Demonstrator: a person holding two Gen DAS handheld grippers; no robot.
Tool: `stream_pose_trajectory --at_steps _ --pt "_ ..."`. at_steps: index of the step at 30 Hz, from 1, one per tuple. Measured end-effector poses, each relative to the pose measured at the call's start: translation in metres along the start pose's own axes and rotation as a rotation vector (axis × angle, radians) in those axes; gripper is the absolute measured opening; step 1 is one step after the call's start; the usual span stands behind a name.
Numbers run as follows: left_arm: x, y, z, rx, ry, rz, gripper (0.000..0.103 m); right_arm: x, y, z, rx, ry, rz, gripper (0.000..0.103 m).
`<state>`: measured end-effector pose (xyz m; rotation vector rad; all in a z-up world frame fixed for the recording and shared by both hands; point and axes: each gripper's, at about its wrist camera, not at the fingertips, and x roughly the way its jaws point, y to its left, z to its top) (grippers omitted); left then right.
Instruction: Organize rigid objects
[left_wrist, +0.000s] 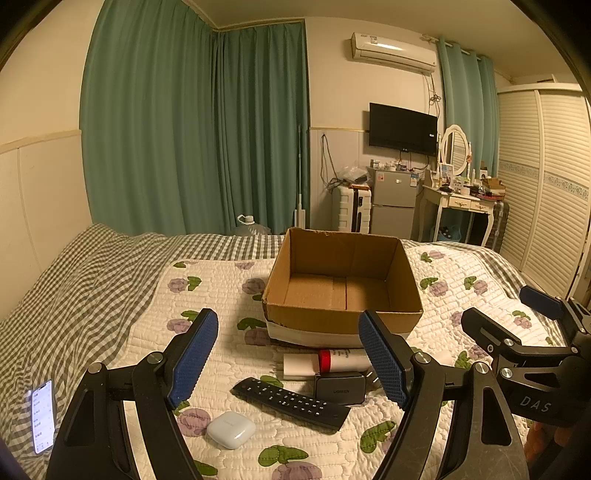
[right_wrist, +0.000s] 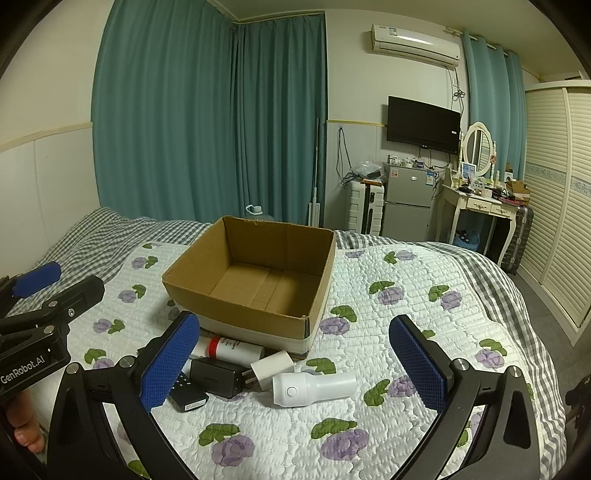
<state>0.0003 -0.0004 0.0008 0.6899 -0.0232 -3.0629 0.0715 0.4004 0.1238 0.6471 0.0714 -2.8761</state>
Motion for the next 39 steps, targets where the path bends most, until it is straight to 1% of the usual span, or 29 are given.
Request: stream_pose_trajectory --at_steps 9,13,14,16,17,20,22,23,26,28,31,32,33,34,37,39 --pt "-0.008 0.0 0.002 0.011 -0.018 0.0 0.081 -0.001 0.002 -0.002 -0.005 -0.003 0.0 0.103" --pt "-0.01 0.014 0.0 0.015 -0.015 0.019 0.081 0.0 0.006 -0.003 -0.017 0.005 0.012 0.103" --pt "-0.007 0.021 -0.004 0.021 -0.002 0.035 0.081 0.0 0.007 -0.004 -0.021 0.011 0.021 0.103" --pt "0.004 0.034 -0.015 0.029 0.049 0.061 0.081 0.005 0.01 -0.007 -0.033 0.029 0.045 0.103" --pt "0.012 0.042 -0.023 0.024 0.088 0.076 0.081 0.008 0.013 -0.009 -0.041 0.04 0.059 0.103" --pt "0.04 0.057 -0.051 0.01 0.213 0.086 0.081 0.02 0.022 -0.018 -0.068 0.082 0.09 0.103" --pt "0.053 0.058 -0.066 0.019 0.265 0.063 0.081 0.028 0.027 -0.023 -0.089 0.111 0.1 0.103" --pt "0.064 0.057 -0.076 0.027 0.304 0.044 0.081 0.031 0.029 -0.026 -0.098 0.123 0.104 0.103" --pt "0.083 0.057 -0.093 0.042 0.376 0.047 0.079 0.042 0.037 -0.035 -0.125 0.158 0.114 0.103" --pt "0.094 0.061 -0.102 0.03 0.407 0.049 0.079 0.049 0.042 -0.04 -0.14 0.181 0.12 0.103" --pt "0.106 0.068 -0.112 -0.012 0.471 0.015 0.078 0.06 0.052 -0.046 -0.168 0.213 0.128 0.103" --pt "0.112 0.069 -0.116 -0.019 0.494 0.001 0.074 0.062 0.055 -0.047 -0.177 0.223 0.132 0.103" --pt "0.113 0.069 -0.119 -0.025 0.506 -0.024 0.056 0.064 0.058 -0.049 -0.188 0.23 0.135 0.103" --pt "0.113 0.069 -0.12 -0.032 0.512 -0.045 0.057 0.065 0.06 -0.049 -0.195 0.234 0.137 0.103" --pt "0.112 0.068 -0.119 -0.027 0.504 -0.048 0.057 0.07 0.068 -0.049 -0.21 0.25 0.158 0.103" --pt "0.104 0.069 -0.115 -0.023 0.48 -0.029 0.057 0.073 0.074 -0.048 -0.226 0.26 0.176 0.103"
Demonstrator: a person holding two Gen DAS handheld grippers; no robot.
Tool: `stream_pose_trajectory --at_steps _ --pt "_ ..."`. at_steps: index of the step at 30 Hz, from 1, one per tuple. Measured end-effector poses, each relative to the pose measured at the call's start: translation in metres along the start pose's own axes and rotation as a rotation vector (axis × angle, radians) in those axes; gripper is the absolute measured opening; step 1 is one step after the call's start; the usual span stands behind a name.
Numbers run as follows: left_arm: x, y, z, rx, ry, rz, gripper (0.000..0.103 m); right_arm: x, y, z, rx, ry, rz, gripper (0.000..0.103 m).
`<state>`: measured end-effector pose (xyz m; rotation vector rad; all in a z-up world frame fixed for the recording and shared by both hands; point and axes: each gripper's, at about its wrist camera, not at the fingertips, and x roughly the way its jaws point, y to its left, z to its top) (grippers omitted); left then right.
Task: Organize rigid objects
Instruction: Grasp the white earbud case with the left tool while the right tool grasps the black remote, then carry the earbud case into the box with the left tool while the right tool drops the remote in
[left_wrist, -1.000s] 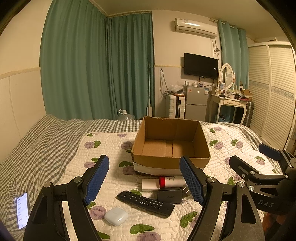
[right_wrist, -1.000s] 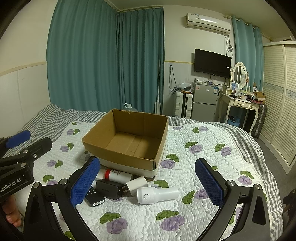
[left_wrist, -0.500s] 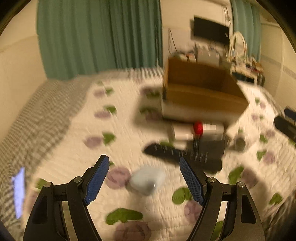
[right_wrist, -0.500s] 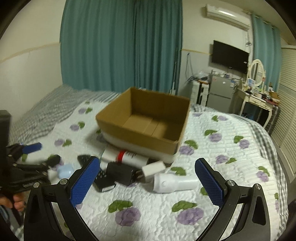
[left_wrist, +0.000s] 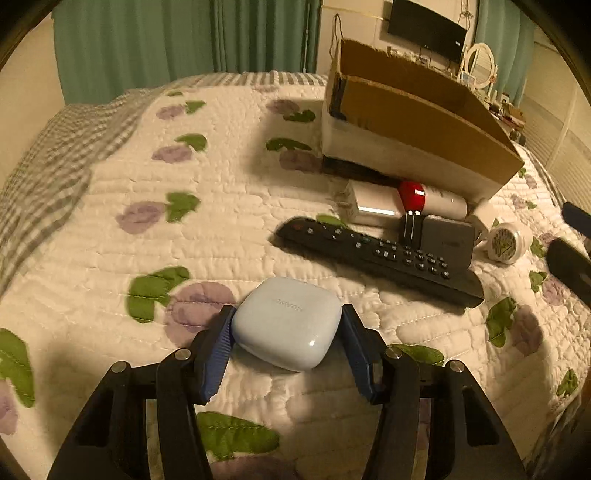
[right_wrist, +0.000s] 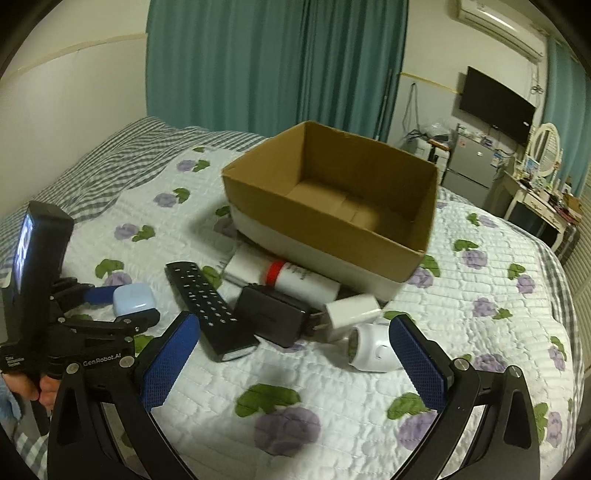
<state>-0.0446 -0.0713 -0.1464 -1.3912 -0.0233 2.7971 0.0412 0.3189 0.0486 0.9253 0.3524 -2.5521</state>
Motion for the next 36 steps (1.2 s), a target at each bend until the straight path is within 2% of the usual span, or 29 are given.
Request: stream_pose_trajectory --at_steps 4,6,9,12,14,16,20,28,32,36 --pt "-0.024 0.011 0.009 -0.023 -0.077 0.031 0.057 0.015 0.02 0.009 -0.082 0.028 0.077 0.102" --pt "-0.032 0.019 0.015 -0.033 -0.101 0.06 0.057 0.027 0.033 0.013 -0.124 0.058 0.128 0.097" --pt "-0.034 0.031 0.02 -0.053 -0.114 0.101 0.057 0.052 0.055 0.017 -0.197 0.103 0.172 0.085" --pt "-0.032 0.042 0.021 -0.08 -0.111 0.111 0.057 0.079 0.068 0.018 -0.236 0.165 0.203 0.065" --pt "-0.028 0.045 0.022 -0.084 -0.106 0.109 0.057 0.096 0.074 0.017 -0.257 0.206 0.208 0.048" --pt "-0.025 0.047 0.022 -0.085 -0.101 0.102 0.057 0.108 0.078 0.016 -0.276 0.23 0.211 0.044" --pt "-0.019 0.049 0.023 -0.091 -0.09 0.093 0.057 0.127 0.082 0.012 -0.288 0.262 0.201 0.042" --pt "-0.032 0.04 0.025 -0.071 -0.119 0.088 0.057 0.096 0.072 0.019 -0.227 0.214 0.211 0.023" --pt "-0.052 0.027 0.035 -0.052 -0.164 0.066 0.057 0.068 0.06 0.036 -0.186 0.16 0.212 0.019" --pt "-0.077 0.007 0.056 -0.01 -0.229 0.053 0.057 0.031 0.037 0.06 -0.127 0.089 0.203 0.019"
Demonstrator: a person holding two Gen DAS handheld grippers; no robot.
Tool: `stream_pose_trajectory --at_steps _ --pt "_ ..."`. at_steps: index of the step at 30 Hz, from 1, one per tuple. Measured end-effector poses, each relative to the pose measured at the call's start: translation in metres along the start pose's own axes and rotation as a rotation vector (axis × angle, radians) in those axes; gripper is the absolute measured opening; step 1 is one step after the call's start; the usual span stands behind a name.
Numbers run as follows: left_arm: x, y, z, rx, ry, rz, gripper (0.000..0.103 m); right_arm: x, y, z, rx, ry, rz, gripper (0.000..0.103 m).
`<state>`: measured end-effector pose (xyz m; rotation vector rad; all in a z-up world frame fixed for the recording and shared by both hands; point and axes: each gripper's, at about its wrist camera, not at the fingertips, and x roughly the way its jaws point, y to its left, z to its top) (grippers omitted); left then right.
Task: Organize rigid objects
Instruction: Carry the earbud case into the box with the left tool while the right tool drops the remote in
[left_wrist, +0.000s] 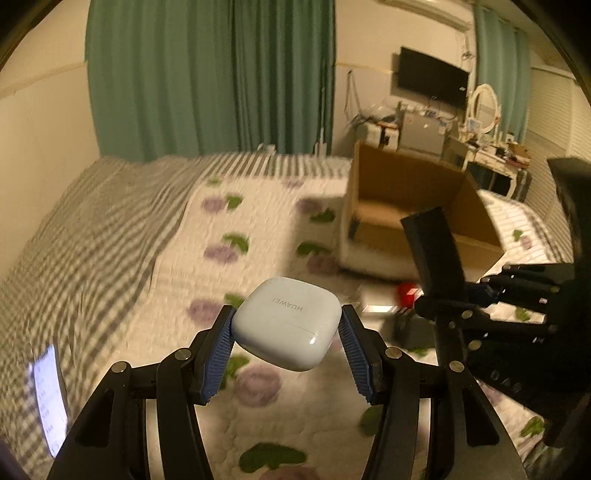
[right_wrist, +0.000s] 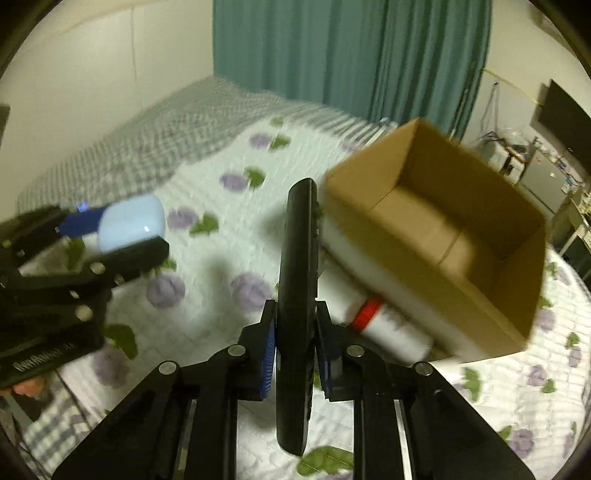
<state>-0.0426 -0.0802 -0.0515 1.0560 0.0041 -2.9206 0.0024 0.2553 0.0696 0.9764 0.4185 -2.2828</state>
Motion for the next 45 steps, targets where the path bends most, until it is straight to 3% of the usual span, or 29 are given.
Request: stream_pose_trajectory --at_steps 9,15,21,26,30,34,36,37,38,42,44,45 --pt "-0.002 -0.056 0.088 0.074 -0.137 -0.075 0.057 -0.066 -0.077 0.06 0.091 -0.123 -0.1 0.019" --pt "0.04 -0.091 0.135 0.113 -0.164 -0.119 0.057 -0.051 -0.127 0.084 0.162 -0.091 -0.122 0.019" --pt "0.107 -0.116 0.132 0.148 -0.073 -0.117 0.057 0.004 -0.159 0.066 0.216 0.011 -0.119 0.018" --pt "0.138 -0.118 0.117 0.15 -0.034 -0.112 0.057 0.046 -0.174 0.055 0.238 0.05 -0.117 0.019" --pt "0.152 -0.122 0.113 0.168 -0.029 -0.104 0.059 0.066 -0.182 0.047 0.238 0.052 -0.122 0.019" --pt "0.156 -0.115 0.114 0.175 -0.036 -0.088 0.061 0.06 -0.187 0.047 0.236 0.015 -0.137 0.019" --pt "0.151 -0.112 0.117 0.17 -0.053 -0.081 0.063 0.051 -0.188 0.05 0.241 -0.012 -0.148 0.036" --pt "0.147 -0.112 0.118 0.17 -0.059 -0.083 0.063 0.041 -0.188 0.051 0.244 -0.031 -0.158 0.053" --pt "0.139 -0.111 0.12 0.169 -0.066 -0.084 0.063 0.029 -0.188 0.052 0.247 -0.055 -0.172 0.058" --pt "0.105 -0.105 0.126 0.173 -0.1 -0.055 0.067 -0.01 -0.186 0.053 0.24 -0.099 -0.191 0.062" --pt "0.083 -0.103 0.127 0.17 -0.113 -0.059 0.068 -0.039 -0.18 0.049 0.225 -0.128 -0.215 0.078" --pt "0.072 -0.101 0.126 0.162 -0.119 -0.064 0.069 -0.047 -0.179 0.049 0.22 -0.135 -0.219 0.081"
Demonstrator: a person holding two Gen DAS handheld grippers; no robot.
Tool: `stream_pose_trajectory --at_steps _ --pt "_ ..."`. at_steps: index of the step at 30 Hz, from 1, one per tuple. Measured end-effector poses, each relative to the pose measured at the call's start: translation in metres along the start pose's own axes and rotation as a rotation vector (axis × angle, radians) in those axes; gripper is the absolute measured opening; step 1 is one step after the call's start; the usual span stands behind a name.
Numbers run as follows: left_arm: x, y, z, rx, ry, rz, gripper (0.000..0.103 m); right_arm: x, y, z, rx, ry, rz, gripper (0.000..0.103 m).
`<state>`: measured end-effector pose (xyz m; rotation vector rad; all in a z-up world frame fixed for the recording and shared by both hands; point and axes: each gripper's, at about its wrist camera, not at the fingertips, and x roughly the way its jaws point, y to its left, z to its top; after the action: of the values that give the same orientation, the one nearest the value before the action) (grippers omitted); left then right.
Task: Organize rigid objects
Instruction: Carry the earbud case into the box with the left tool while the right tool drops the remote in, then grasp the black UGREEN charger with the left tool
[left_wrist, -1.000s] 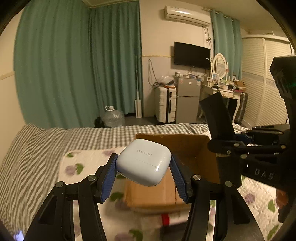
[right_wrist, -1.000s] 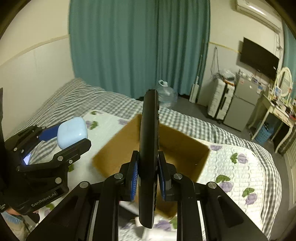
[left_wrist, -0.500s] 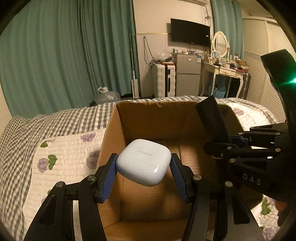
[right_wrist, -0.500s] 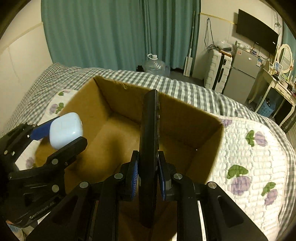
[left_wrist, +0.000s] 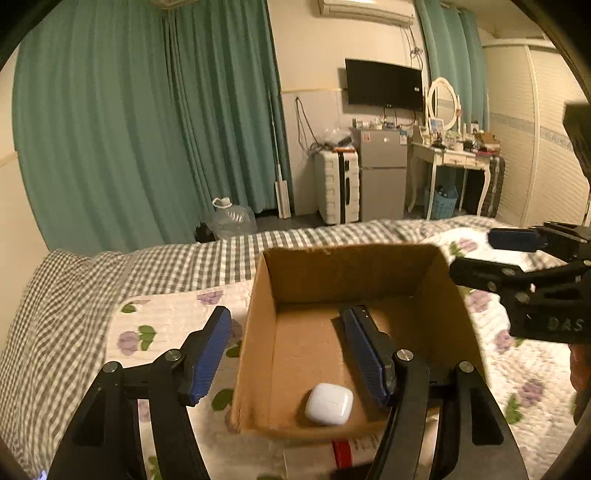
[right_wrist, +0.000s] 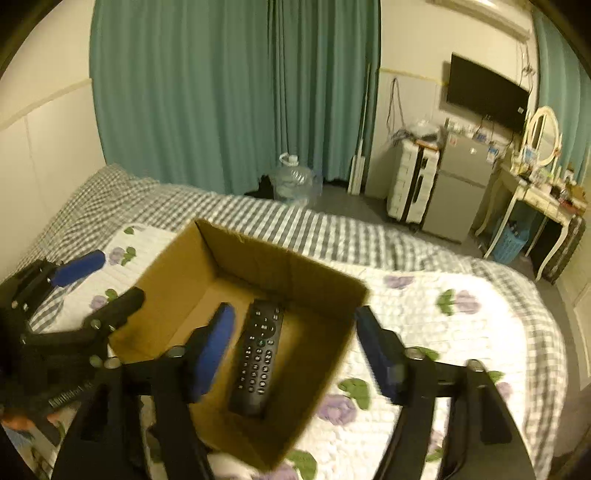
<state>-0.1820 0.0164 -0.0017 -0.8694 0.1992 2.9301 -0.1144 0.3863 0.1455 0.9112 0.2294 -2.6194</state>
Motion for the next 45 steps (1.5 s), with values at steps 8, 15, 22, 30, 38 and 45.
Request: stream_pose_trajectory --at_steps 8,15,22,30,38,45 --pt "-0.071 0.0 -0.028 -0.029 -0.01 0.02 0.071 -0.073 0.002 -0.035 -0.034 -0.047 -0.021 0.091" --pt "-0.072 -0.011 -0.074 -0.064 0.065 0.007 0.071 -0.069 0.003 -0.092 -0.025 0.004 -0.013 0.092" --pt "-0.036 -0.032 -0.125 -0.08 0.216 -0.032 0.07 -0.034 -0.004 -0.136 -0.005 0.067 -0.013 0.092" --pt "0.007 -0.056 -0.148 -0.065 0.324 -0.071 0.071 -0.011 -0.013 -0.145 0.065 0.115 0.037 0.092" --pt "0.04 -0.066 -0.158 -0.054 0.386 -0.079 0.071 0.003 -0.01 -0.148 0.066 0.158 0.04 0.092" --pt "0.052 -0.064 -0.165 -0.084 0.397 -0.105 0.07 0.011 -0.002 -0.15 0.041 0.188 0.025 0.092"
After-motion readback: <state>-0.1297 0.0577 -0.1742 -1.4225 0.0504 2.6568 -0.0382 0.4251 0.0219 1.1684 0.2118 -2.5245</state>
